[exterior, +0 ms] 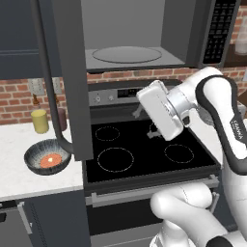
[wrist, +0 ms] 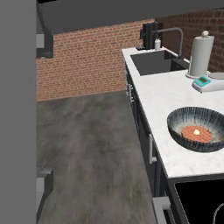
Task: Open the microwave, place the bowl with waffle inside the microwave, then close the microwave door and turn it on.
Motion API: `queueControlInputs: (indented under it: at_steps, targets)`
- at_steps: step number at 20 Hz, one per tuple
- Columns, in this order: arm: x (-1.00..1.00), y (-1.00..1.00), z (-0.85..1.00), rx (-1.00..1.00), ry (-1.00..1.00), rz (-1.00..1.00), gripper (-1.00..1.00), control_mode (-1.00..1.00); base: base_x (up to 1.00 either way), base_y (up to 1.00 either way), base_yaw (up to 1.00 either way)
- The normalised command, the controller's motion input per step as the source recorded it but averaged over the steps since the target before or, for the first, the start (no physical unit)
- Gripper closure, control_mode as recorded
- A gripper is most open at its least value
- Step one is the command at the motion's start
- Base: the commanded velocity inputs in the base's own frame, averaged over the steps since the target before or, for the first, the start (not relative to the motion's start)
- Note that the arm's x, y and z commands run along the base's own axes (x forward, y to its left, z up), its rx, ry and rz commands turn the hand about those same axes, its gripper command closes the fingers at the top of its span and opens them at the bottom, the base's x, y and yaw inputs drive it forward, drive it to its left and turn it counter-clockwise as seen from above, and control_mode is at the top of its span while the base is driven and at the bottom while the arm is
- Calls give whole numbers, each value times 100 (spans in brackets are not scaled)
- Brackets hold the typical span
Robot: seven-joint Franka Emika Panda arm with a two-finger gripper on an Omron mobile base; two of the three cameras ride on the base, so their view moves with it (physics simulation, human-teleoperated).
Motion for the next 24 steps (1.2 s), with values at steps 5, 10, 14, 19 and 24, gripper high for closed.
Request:
queueControlInputs:
  at_steps: [5,10,14,19,24]
  targets:
    - [43,23,-84,-15,2,-4,-100,-100,0,0,0]
    - [9,3,-48,0,1,0,-100,-100,0,0,0]
    - [28,38,-55,0,7,0,-100,-100,0,0,0]
    - [44,78,-50,-10,10,-2,-100,-100,0,0,0]
    - [41,67,-10,-14,11,0,-100,-100,0,0,0]
